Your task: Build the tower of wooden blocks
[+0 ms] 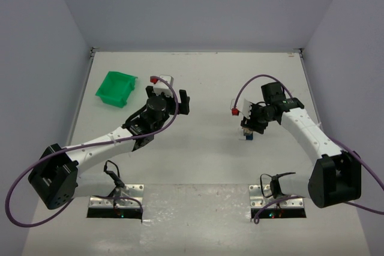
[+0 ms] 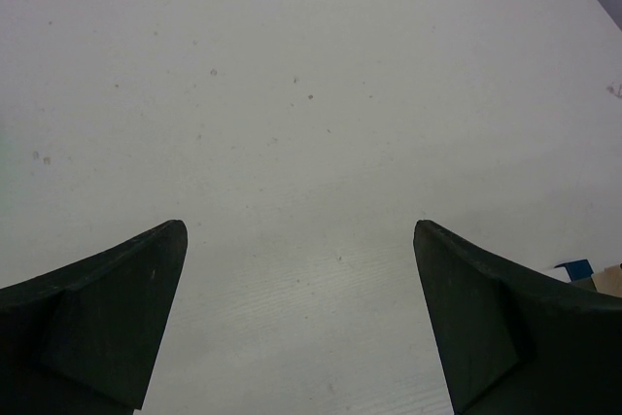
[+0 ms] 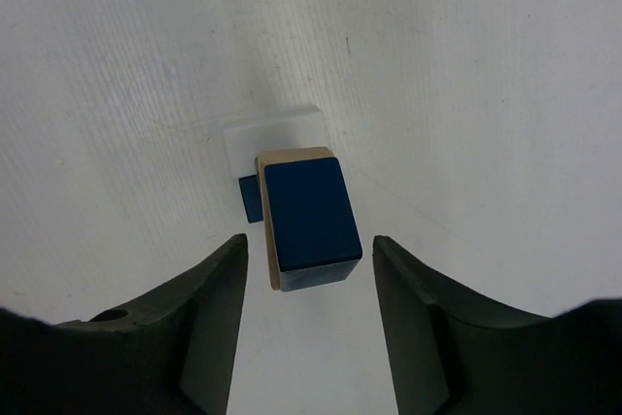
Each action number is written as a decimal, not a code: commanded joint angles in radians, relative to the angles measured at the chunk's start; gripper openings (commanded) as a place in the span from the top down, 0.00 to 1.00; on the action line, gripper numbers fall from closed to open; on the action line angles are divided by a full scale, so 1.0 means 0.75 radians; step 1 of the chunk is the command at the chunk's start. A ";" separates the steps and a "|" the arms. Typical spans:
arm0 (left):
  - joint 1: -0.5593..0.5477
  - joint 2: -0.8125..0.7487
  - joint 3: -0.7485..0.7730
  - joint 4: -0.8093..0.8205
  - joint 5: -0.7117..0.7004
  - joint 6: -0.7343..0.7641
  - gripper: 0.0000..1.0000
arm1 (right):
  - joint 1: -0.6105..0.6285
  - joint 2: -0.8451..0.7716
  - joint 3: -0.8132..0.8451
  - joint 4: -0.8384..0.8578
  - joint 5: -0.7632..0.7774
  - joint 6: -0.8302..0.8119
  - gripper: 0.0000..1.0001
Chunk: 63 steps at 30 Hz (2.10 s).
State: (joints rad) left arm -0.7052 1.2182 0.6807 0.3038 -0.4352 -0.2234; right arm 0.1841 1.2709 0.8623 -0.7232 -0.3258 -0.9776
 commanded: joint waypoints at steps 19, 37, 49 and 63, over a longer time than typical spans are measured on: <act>0.014 -0.114 0.056 -0.005 -0.012 -0.053 0.00 | -0.006 -0.010 0.679 -0.017 -0.198 0.430 0.01; 0.361 -0.200 -0.007 -0.170 -0.080 -0.339 0.00 | -0.448 -0.233 0.025 0.626 0.433 1.813 0.01; 0.361 -0.205 -0.012 -0.252 -0.172 -0.391 0.00 | -0.665 -0.778 -0.566 0.677 0.505 1.963 0.01; 0.361 -0.289 -0.057 -0.232 -0.162 -0.385 0.00 | -0.665 -1.030 -0.683 0.715 0.535 1.995 0.01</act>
